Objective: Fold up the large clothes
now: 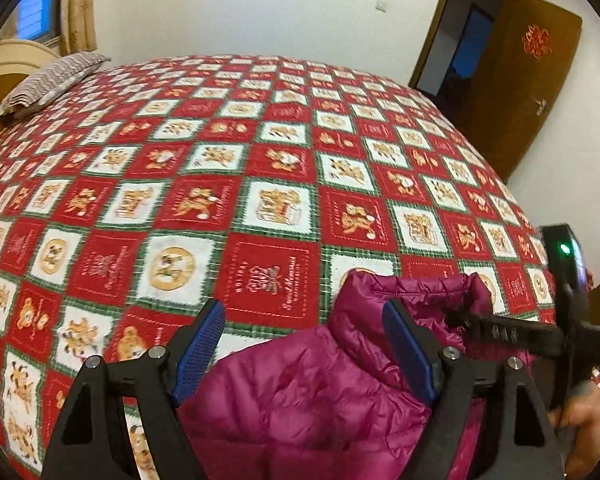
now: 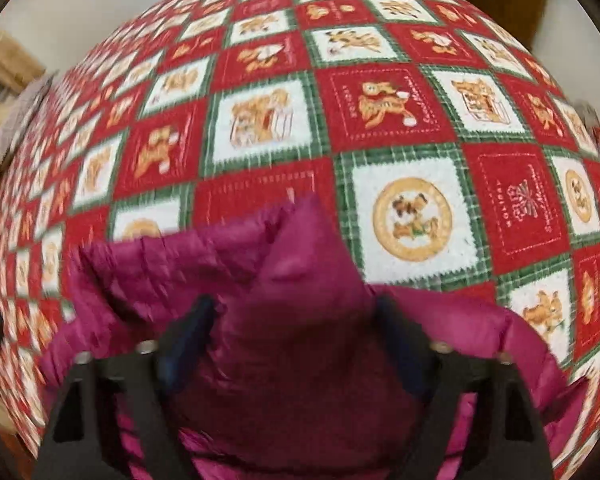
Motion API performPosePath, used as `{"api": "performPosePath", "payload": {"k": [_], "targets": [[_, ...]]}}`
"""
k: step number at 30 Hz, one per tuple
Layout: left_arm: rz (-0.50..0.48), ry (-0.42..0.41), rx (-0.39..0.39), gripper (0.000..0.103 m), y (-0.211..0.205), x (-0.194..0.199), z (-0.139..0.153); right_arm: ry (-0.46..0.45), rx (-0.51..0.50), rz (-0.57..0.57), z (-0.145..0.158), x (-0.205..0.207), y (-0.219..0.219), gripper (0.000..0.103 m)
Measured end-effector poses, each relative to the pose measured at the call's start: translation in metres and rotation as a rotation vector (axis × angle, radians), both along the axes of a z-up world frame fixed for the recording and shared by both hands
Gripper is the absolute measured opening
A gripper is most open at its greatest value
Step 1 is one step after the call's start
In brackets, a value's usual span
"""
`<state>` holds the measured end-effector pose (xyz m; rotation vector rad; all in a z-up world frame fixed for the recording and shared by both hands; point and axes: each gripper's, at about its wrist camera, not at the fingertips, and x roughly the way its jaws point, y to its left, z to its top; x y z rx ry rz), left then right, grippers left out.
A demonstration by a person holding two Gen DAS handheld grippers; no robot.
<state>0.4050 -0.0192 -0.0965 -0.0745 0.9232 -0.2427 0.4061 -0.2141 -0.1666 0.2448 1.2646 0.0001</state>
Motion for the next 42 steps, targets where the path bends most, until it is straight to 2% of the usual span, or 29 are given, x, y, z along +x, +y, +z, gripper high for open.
{"api": "performPosePath", "payload": {"k": [2,5,10,13,16,17,18,19,20,22,24,25,28,30,31,34,36,38,41,42], "targets": [[-0.017,0.014,0.024,0.081,-0.009,0.006,-0.003,-0.021,-0.049,0.04,0.006,-0.016,-0.007,0.024],[-0.049,0.025,0.071,0.081,-0.027,0.012,-0.004,-0.047,-0.008,0.052,0.013,-0.047,-0.034,0.018],[-0.081,0.03,0.106,0.081,-0.057,0.012,-0.002,-0.084,0.062,0.0,0.0,-0.084,-0.07,0.018],[-0.103,0.013,0.196,0.081,-0.079,0.0,-0.01,-0.155,0.135,-0.048,-0.01,-0.094,-0.08,0.015],[-0.105,-0.016,0.286,0.081,-0.089,-0.017,-0.024,-0.246,0.112,-0.03,-0.011,-0.102,-0.075,0.016],[-0.089,-0.021,0.309,0.078,-0.087,-0.022,-0.03,-0.268,0.089,-0.015,-0.011,-0.104,-0.072,0.016],[-0.065,-0.027,0.321,0.069,-0.083,-0.028,-0.036,-0.293,0.062,0.006,-0.011,-0.107,-0.069,0.016],[-0.039,-0.02,0.313,0.049,-0.074,-0.035,-0.043,-0.307,0.051,0.015,-0.01,-0.107,-0.068,0.018],[-0.012,0.004,0.287,0.045,-0.065,-0.038,-0.052,-0.321,0.053,0.021,-0.009,-0.11,-0.069,0.024],[0.047,0.044,0.215,0.045,-0.045,-0.042,-0.069,-0.344,0.092,0.017,-0.004,-0.119,-0.076,0.036],[0.078,0.034,0.15,0.046,-0.03,-0.048,-0.084,-0.385,0.123,-0.026,0.006,-0.131,-0.085,0.049],[0.078,0.002,0.142,0.046,-0.029,-0.052,-0.087,-0.414,0.123,-0.064,0.013,-0.137,-0.089,0.05],[0.09,-0.051,0.16,0.047,-0.036,-0.061,-0.091,-0.49,0.038,-0.217,0.04,-0.153,-0.1,0.053],[0.094,-0.057,0.169,0.048,-0.038,-0.061,-0.092,-0.535,0.075,-0.306,0.06,-0.157,-0.107,0.053],[0.095,-0.055,0.171,0.048,-0.038,-0.062,-0.091,-0.553,0.115,-0.3,0.068,-0.153,-0.104,0.053],[0.091,-0.044,0.15,0.048,-0.034,-0.07,-0.079,-0.541,0.136,-0.177,0.076,-0.126,-0.077,0.052],[0.098,-0.065,0.105,0.049,-0.026,-0.08,-0.063,-0.479,0.129,-0.096,0.067,-0.103,-0.054,0.048],[0.11,-0.085,0.085,0.051,-0.02,-0.088,-0.048,-0.379,0.107,-0.035,0.045,-0.086,-0.035,0.039],[0.099,-0.138,0.053,0.057,-0.016,-0.095,-0.018,-0.241,0.052,0.013,0.004,-0.084,-0.02,0.037],[0.092,-0.163,0.045,0.059,-0.019,-0.093,-0.008,-0.266,0.039,0.027,-0.005,-0.091,-0.019,0.037]]}}
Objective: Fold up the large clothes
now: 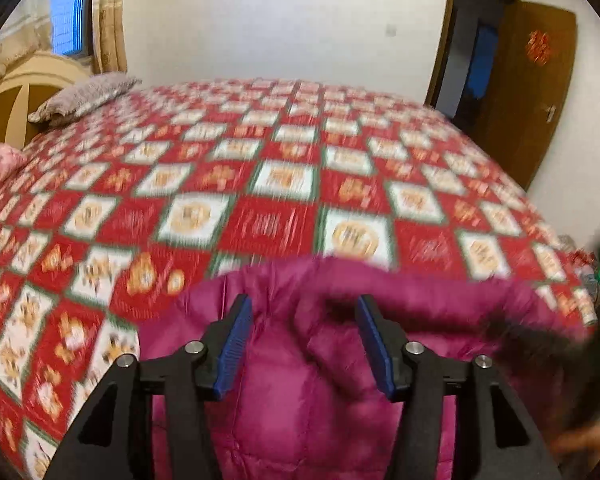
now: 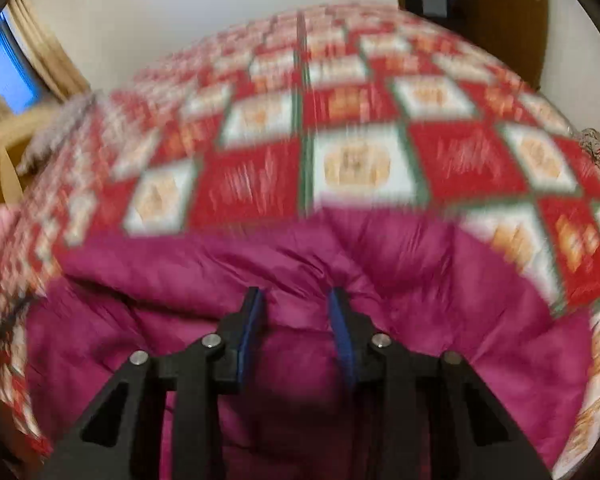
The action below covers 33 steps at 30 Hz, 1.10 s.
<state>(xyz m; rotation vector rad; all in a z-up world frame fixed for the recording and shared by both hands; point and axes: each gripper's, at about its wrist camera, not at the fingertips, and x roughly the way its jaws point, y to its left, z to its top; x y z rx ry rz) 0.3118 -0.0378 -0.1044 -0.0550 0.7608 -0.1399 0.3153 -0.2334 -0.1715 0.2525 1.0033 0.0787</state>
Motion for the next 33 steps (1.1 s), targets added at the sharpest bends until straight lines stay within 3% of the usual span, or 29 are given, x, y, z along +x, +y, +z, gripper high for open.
{"api": "performPosePath", "payload": {"k": [3,5,7,10,12,16,18,21,23,25,33], "targets": [[-0.006,-0.051,0.029,0.074,-0.017,0.018,0.019,-0.093,-0.103,0.049,0.001,-0.017,0.009,0.038],[0.004,-0.006,0.058,0.075,-0.029,0.042,0.008,-0.11,-0.165,0.068,0.0,-0.02,0.017,0.038],[0.023,0.041,0.088,0.075,-0.033,0.056,-0.011,-0.118,-0.198,0.076,-0.001,-0.02,0.021,0.039],[0.056,0.119,0.179,0.075,-0.034,0.06,-0.063,-0.131,-0.204,0.078,-0.002,-0.019,0.018,0.04],[0.046,0.119,0.145,0.078,-0.028,0.053,-0.088,-0.142,-0.194,0.08,-0.002,-0.02,0.018,0.042],[0.049,0.115,0.129,0.079,-0.025,0.053,-0.088,-0.128,-0.203,0.075,0.004,-0.026,0.023,0.043],[0.051,0.112,0.138,0.079,-0.027,0.052,-0.089,-0.186,-0.164,0.055,0.022,-0.035,0.019,0.043],[0.054,0.109,0.145,0.08,-0.028,0.051,-0.088,-0.245,-0.183,-0.01,0.039,-0.038,0.009,0.047],[0.055,0.109,0.145,0.08,-0.028,0.053,-0.088,-0.195,-0.191,-0.016,0.028,-0.028,0.004,0.047],[0.053,0.11,0.139,0.081,-0.029,0.052,-0.088,-0.081,-0.193,-0.008,-0.005,-0.013,-0.001,0.048],[0.061,0.12,0.14,0.084,-0.028,0.056,-0.089,-0.133,-0.174,-0.011,-0.011,-0.014,-0.006,0.052]]}}
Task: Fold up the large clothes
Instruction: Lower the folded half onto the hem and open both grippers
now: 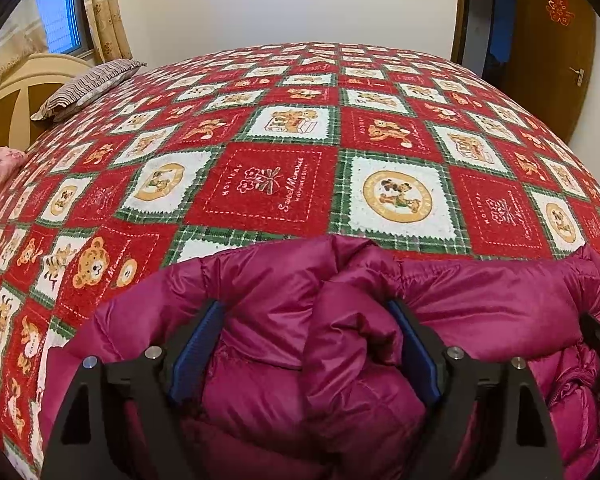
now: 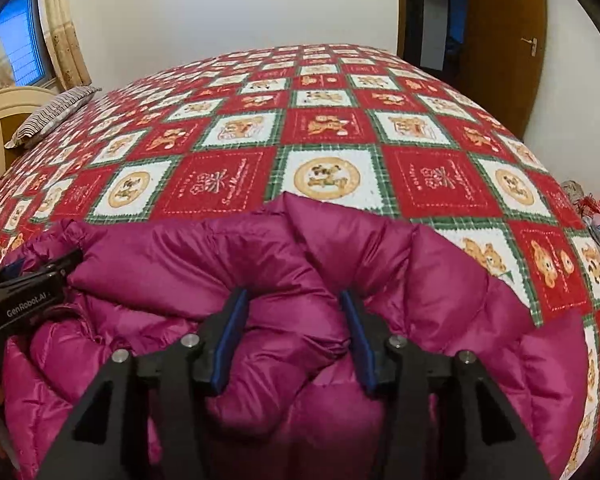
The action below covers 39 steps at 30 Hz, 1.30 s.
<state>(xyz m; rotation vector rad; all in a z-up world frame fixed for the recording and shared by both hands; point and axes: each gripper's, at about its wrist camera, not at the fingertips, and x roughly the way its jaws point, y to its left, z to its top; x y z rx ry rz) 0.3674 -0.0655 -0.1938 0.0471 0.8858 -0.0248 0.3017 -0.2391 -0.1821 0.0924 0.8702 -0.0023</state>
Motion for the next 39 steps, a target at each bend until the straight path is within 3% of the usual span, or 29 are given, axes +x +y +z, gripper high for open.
{"api": "performPosePath", "payload": {"k": [3,6,8,11,16,19,25,29,35,39], "targets": [[-0.017,0.012,-0.045,0.085,0.006,-0.001,0.003,0.011,-0.007,-0.004,0.003,-0.001,0.0,0.054],[-0.085,-0.026,-0.172,0.084,0.026,-0.024,0.031,-0.025,0.035,-0.013,0.023,-0.023,-0.002,0.054],[-0.139,-0.114,-0.23,0.084,0.043,-0.054,0.06,-0.123,0.073,-0.023,0.057,-0.062,-0.007,0.055],[-0.25,-0.203,-0.294,0.084,0.076,-0.114,0.108,-0.199,0.092,-0.014,0.097,-0.12,-0.007,0.063],[-0.367,-0.253,-0.353,0.085,0.136,-0.211,0.155,-0.294,0.069,-0.01,0.149,-0.241,-0.04,0.077],[-0.422,-0.25,-0.354,0.085,0.166,-0.267,0.163,-0.302,0.018,-0.019,0.162,-0.309,-0.055,0.082],[-0.409,-0.189,-0.333,0.086,0.211,-0.358,0.135,-0.207,0.023,-0.058,0.149,-0.411,-0.08,0.082],[-0.394,-0.112,-0.325,0.086,0.222,-0.4,0.094,-0.12,0.018,-0.065,0.119,-0.44,-0.078,0.082],[-0.333,-0.021,-0.279,0.086,0.209,-0.43,0.038,0.046,-0.006,-0.027,0.043,-0.428,-0.053,0.082],[-0.294,0.02,-0.227,0.086,0.204,-0.441,0.015,0.116,-0.037,0.009,0.01,-0.412,-0.039,0.082]]}}
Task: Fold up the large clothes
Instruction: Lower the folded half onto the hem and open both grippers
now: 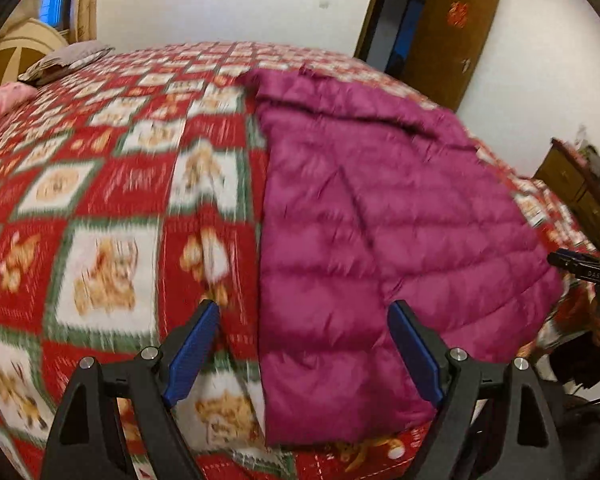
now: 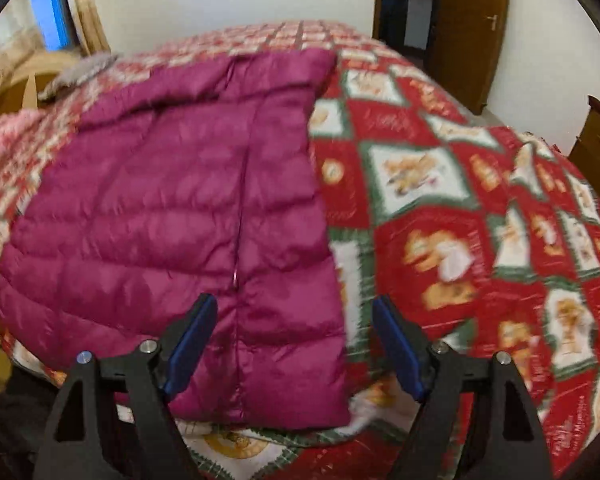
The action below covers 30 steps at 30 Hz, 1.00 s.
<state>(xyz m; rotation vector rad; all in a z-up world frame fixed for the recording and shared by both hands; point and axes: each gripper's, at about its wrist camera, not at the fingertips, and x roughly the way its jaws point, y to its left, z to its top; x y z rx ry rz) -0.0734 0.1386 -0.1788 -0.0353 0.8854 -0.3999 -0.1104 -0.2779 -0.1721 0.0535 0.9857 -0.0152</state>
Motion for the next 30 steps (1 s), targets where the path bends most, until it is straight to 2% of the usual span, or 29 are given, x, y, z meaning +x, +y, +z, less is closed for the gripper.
{"api": "performPosePath", "payload": {"k": [3,7,13,14,16,17,18,19,20,21,23,26,27,28,29,30], "targets": [[-0.002,0.047,-0.005,0.086,-0.003,-0.003,-0.013,0.047,0.004,0.005,-0.017,0.008,0.0,0.082],[-0.008,0.011,0.055,0.086,-0.01,-0.01,-0.018,0.042,-0.046,0.026,-0.023,0.003,0.004,0.082],[-0.039,0.022,0.033,0.086,-0.01,-0.017,-0.023,0.057,-0.1,0.07,-0.033,0.0,0.015,0.085],[-0.04,0.023,0.033,0.084,-0.011,-0.017,-0.023,0.054,-0.101,0.07,-0.034,0.0,0.017,0.086],[-0.03,0.023,0.057,0.067,-0.01,-0.016,-0.022,0.06,-0.107,0.074,-0.034,0.0,0.019,0.084],[-0.023,0.021,0.07,0.058,-0.009,-0.016,-0.021,0.061,-0.105,0.079,-0.034,-0.001,0.019,0.08],[-0.019,0.021,0.073,0.053,-0.007,-0.016,-0.021,0.062,-0.108,0.088,-0.033,-0.002,0.019,0.066],[-0.013,0.021,0.067,0.042,-0.003,-0.016,-0.019,0.067,-0.095,0.102,-0.032,-0.003,0.019,0.051],[-0.008,0.024,0.059,0.034,0.0,-0.016,-0.017,0.08,-0.042,0.116,-0.032,-0.004,0.018,0.029],[-0.003,0.031,0.047,0.031,0.004,-0.014,-0.015,0.087,0.043,0.107,-0.032,-0.006,0.012,0.026],[-0.004,0.027,0.042,0.029,0.007,-0.014,-0.011,0.077,0.089,0.081,-0.031,-0.01,0.007,0.021],[-0.01,-0.018,0.07,0.029,0.005,-0.018,-0.002,0.038,0.097,0.081,-0.026,-0.018,0.007,0.022],[-0.01,-0.022,0.075,0.03,0.004,-0.019,0.0,0.033,0.102,0.082,-0.025,-0.02,0.007,0.027],[-0.011,-0.023,0.079,0.035,0.004,-0.02,0.001,0.028,0.102,0.081,-0.024,-0.021,0.006,0.028],[-0.012,-0.024,0.076,0.043,0.004,-0.02,0.001,0.026,0.094,0.075,-0.022,-0.024,0.005,0.04],[-0.014,-0.025,0.07,0.047,0.004,-0.02,0.001,0.03,0.098,0.07,-0.022,-0.025,0.003,0.057]]}}
